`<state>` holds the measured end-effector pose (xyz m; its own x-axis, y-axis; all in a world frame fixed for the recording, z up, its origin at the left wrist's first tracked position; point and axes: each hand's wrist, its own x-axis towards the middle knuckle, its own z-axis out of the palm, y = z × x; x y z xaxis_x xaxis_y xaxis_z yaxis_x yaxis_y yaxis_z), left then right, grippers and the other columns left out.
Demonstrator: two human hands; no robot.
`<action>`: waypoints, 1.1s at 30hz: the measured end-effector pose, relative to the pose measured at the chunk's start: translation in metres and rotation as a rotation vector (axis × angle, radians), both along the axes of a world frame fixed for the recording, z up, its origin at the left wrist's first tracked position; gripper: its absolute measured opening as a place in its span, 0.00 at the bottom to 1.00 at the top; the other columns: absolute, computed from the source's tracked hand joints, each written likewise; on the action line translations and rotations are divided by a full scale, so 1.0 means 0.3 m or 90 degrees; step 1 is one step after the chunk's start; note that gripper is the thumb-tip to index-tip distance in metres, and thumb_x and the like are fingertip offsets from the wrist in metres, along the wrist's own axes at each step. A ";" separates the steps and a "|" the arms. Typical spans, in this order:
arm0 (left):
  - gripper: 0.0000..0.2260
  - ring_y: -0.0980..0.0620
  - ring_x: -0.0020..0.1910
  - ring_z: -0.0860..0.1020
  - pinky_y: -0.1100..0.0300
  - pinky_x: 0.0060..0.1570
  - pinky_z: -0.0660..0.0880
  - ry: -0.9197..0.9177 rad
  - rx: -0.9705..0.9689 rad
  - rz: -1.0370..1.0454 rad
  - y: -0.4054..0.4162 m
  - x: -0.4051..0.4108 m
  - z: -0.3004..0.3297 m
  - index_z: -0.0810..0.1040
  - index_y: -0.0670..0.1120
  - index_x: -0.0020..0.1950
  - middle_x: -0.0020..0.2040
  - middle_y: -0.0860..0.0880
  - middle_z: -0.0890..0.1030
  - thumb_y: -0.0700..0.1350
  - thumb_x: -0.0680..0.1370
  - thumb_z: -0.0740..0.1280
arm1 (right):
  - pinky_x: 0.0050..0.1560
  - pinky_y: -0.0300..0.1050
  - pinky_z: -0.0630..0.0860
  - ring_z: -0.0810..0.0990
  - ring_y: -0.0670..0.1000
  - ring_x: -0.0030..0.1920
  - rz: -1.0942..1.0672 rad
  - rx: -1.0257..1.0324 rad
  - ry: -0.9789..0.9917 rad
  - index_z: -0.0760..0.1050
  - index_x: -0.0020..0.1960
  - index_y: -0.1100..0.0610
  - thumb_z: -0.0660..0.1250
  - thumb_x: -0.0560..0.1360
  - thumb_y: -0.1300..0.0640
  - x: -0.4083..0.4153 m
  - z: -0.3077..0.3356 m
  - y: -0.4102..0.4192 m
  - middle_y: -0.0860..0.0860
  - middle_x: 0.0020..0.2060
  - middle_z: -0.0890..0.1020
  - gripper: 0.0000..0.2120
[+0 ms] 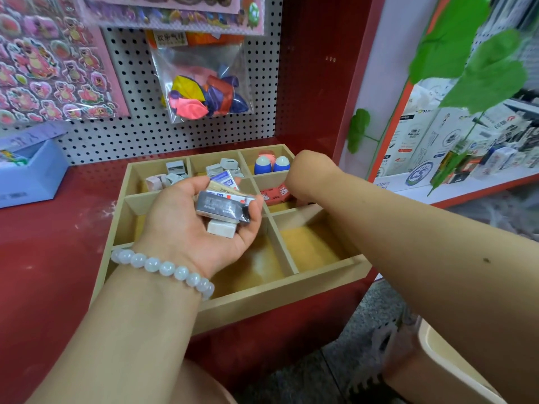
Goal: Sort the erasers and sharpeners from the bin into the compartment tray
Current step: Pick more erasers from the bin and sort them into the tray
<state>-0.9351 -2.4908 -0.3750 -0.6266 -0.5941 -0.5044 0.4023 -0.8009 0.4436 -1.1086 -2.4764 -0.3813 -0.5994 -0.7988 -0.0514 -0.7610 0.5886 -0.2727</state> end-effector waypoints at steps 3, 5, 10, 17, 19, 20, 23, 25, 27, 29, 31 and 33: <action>0.15 0.40 0.44 0.80 0.57 0.37 0.79 -0.003 -0.002 -0.001 0.003 -0.001 0.000 0.78 0.36 0.53 0.48 0.34 0.80 0.48 0.78 0.61 | 0.51 0.47 0.72 0.69 0.54 0.45 0.068 0.094 0.078 0.74 0.58 0.63 0.55 0.79 0.65 0.031 0.013 0.007 0.53 0.33 0.66 0.13; 0.15 0.40 0.43 0.80 0.57 0.35 0.79 -0.005 -0.003 -0.005 0.007 -0.003 0.002 0.78 0.36 0.52 0.46 0.34 0.80 0.48 0.79 0.61 | 0.50 0.46 0.71 0.69 0.54 0.45 0.126 0.196 0.122 0.75 0.58 0.64 0.56 0.79 0.65 0.032 0.010 0.006 0.52 0.33 0.67 0.13; 0.16 0.40 0.41 0.80 0.58 0.33 0.79 0.003 -0.003 -0.029 0.010 -0.005 -0.002 0.78 0.37 0.57 0.46 0.35 0.80 0.48 0.79 0.60 | 0.51 0.45 0.70 0.70 0.54 0.44 0.180 0.288 0.177 0.76 0.58 0.62 0.59 0.79 0.60 0.052 0.012 -0.006 0.51 0.31 0.67 0.12; 0.14 0.42 0.39 0.80 0.59 0.32 0.78 0.010 -0.014 -0.052 -0.003 -0.003 -0.017 0.77 0.37 0.53 0.38 0.36 0.81 0.47 0.78 0.60 | 0.35 0.45 0.72 0.77 0.53 0.36 0.058 -0.094 -0.187 0.78 0.53 0.66 0.61 0.77 0.60 0.064 0.110 0.027 0.57 0.44 0.80 0.12; 0.15 0.42 0.41 0.80 0.59 0.31 0.78 0.010 -0.017 -0.064 -0.004 -0.003 -0.020 0.78 0.38 0.55 0.42 0.37 0.81 0.47 0.77 0.61 | 0.25 0.39 0.66 0.71 0.48 0.25 0.118 -0.183 -0.398 0.81 0.45 0.62 0.67 0.75 0.54 0.091 0.126 0.052 0.52 0.36 0.81 0.11; 0.15 0.42 0.44 0.80 0.59 0.31 0.77 0.009 -0.017 -0.069 -0.005 -0.003 -0.021 0.78 0.38 0.55 0.45 0.38 0.81 0.47 0.77 0.61 | 0.24 0.37 0.63 0.68 0.47 0.23 0.161 -0.188 -0.420 0.81 0.41 0.61 0.69 0.74 0.53 0.102 0.126 0.061 0.48 0.29 0.79 0.11; 0.13 0.41 0.47 0.80 0.59 0.30 0.77 0.010 -0.019 -0.077 -0.007 -0.001 -0.024 0.78 0.41 0.54 0.51 0.38 0.80 0.47 0.77 0.61 | 0.21 0.34 0.62 0.65 0.43 0.20 0.218 -0.185 -0.394 0.81 0.43 0.63 0.71 0.73 0.56 0.152 0.121 0.077 0.46 0.20 0.74 0.09; 0.15 0.42 0.44 0.80 0.60 0.31 0.77 0.008 -0.024 -0.076 -0.007 0.008 -0.019 0.77 0.39 0.55 0.51 0.38 0.80 0.47 0.77 0.60 | 0.20 0.34 0.63 0.67 0.42 0.20 0.177 -0.247 -0.467 0.79 0.44 0.65 0.69 0.74 0.60 0.144 0.122 0.059 0.50 0.23 0.74 0.06; 0.15 0.43 0.41 0.79 0.62 0.32 0.76 -0.013 -0.044 -0.050 -0.014 0.024 -0.009 0.77 0.38 0.54 0.46 0.38 0.81 0.47 0.78 0.60 | 0.21 0.34 0.66 0.70 0.45 0.23 0.126 -0.338 -0.556 0.76 0.42 0.63 0.65 0.76 0.64 0.135 0.130 0.041 0.55 0.29 0.75 0.04; 0.15 0.44 0.41 0.78 0.64 0.32 0.75 -0.023 -0.075 -0.008 -0.027 0.047 0.002 0.78 0.38 0.53 0.42 0.38 0.80 0.47 0.78 0.58 | 0.22 0.35 0.70 0.73 0.47 0.26 0.097 -0.386 -0.585 0.74 0.43 0.59 0.63 0.76 0.66 0.118 0.128 0.021 0.57 0.32 0.77 0.05; 0.16 0.45 0.42 0.78 0.64 0.31 0.76 -0.026 -0.085 0.040 -0.050 0.075 0.012 0.79 0.39 0.53 0.45 0.38 0.80 0.47 0.79 0.57 | 0.23 0.37 0.71 0.74 0.48 0.27 0.081 -0.376 -0.532 0.74 0.44 0.56 0.62 0.75 0.68 0.117 0.113 0.001 0.57 0.34 0.78 0.08; 0.16 0.46 0.42 0.78 0.65 0.32 0.75 -0.004 -0.077 0.078 -0.070 0.105 0.023 0.80 0.39 0.53 0.48 0.38 0.79 0.48 0.79 0.57 | 0.26 0.39 0.71 0.74 0.48 0.29 0.063 -0.303 -0.401 0.75 0.40 0.55 0.64 0.72 0.67 0.132 0.085 -0.017 0.55 0.34 0.79 0.08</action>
<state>-0.9036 -2.5118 -0.3682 -0.5427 -0.7226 -0.4281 0.4914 -0.6865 0.5360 -1.0689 -2.4816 -0.3559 -0.4956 -0.8686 0.0032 -0.4225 0.2379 -0.8746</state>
